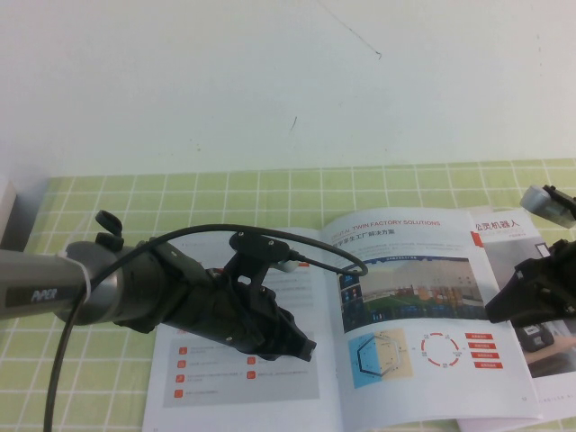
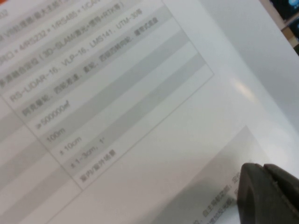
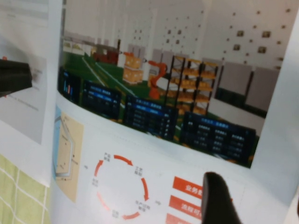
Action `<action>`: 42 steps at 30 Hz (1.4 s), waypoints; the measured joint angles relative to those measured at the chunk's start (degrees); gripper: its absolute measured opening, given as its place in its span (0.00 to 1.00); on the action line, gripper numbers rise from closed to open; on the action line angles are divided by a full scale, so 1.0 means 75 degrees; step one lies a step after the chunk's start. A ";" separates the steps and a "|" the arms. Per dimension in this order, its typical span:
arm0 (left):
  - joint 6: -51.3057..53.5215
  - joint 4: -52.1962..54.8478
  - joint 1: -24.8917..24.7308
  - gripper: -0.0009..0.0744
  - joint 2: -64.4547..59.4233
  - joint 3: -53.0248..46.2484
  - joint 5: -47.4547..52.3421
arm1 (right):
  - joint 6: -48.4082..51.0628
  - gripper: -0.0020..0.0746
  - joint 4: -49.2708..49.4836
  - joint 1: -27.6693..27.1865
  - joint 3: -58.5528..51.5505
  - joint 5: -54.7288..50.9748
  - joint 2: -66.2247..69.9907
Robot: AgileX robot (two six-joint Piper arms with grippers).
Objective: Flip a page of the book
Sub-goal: Open the closed book
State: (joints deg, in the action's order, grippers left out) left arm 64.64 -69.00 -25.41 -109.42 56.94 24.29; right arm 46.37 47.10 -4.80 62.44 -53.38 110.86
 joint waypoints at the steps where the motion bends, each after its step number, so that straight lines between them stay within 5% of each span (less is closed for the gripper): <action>1: 0.0000 0.0000 0.0000 0.01 0.0000 0.0000 0.0000 | -0.0020 0.49 -0.0013 0.0000 0.0000 0.0014 0.0000; 42: 0.0000 0.0000 0.0000 0.01 0.0000 0.0000 0.0000 | -0.0036 0.49 0.0202 0.0000 0.0000 0.0305 0.0043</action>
State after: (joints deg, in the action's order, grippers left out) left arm 64.64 -69.00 -25.41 -109.42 56.94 24.29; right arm 46.11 48.61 -4.80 62.44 -51.10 111.18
